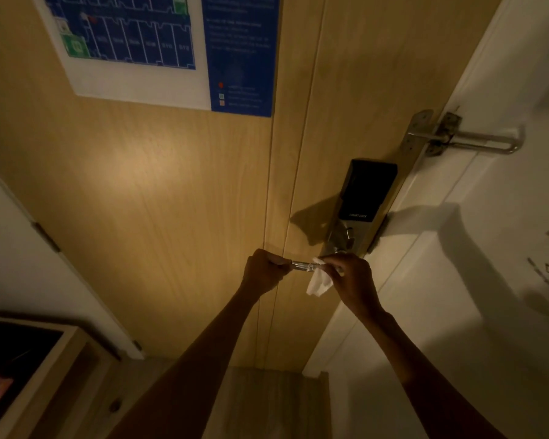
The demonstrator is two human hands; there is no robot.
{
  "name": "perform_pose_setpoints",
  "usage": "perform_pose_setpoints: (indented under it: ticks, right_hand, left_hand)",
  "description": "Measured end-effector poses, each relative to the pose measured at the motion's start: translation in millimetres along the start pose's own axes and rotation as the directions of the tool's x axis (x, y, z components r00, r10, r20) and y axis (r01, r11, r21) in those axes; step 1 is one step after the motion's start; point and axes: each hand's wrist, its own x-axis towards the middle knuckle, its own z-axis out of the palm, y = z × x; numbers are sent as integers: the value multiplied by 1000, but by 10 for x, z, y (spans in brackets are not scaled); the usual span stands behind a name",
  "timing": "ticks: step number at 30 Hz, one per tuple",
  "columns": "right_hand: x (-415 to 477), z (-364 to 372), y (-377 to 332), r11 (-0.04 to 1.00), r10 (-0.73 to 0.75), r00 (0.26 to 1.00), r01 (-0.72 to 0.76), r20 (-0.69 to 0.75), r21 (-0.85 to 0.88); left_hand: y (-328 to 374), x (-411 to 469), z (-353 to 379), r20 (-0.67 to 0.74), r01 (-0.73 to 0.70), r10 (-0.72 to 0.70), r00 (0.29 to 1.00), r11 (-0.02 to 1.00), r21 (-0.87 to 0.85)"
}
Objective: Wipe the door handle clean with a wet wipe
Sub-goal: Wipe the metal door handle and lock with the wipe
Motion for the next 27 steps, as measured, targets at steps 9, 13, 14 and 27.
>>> perform_pose_setpoints:
  ticks: [9, 13, 14, 27]
  right_hand:
    - [20, 225, -205, 938, -135, 985, 163, 110, -306]
    - [-12, 259, -189, 931, -121, 989, 142, 81, -335]
    - [6, 250, -187, 938, -114, 991, 132, 75, -321]
    - [47, 202, -231, 915, -151, 986, 167, 73, -368]
  left_hand:
    - [-9, 67, -53, 67, -24, 24, 997, 1000, -2]
    - [-19, 68, -30, 47, -35, 35, 998, 999, -11]
    - [-29, 70, -27, 49, -34, 35, 998, 999, -11]
    - [-54, 80, -9, 28, -59, 58, 998, 998, 15]
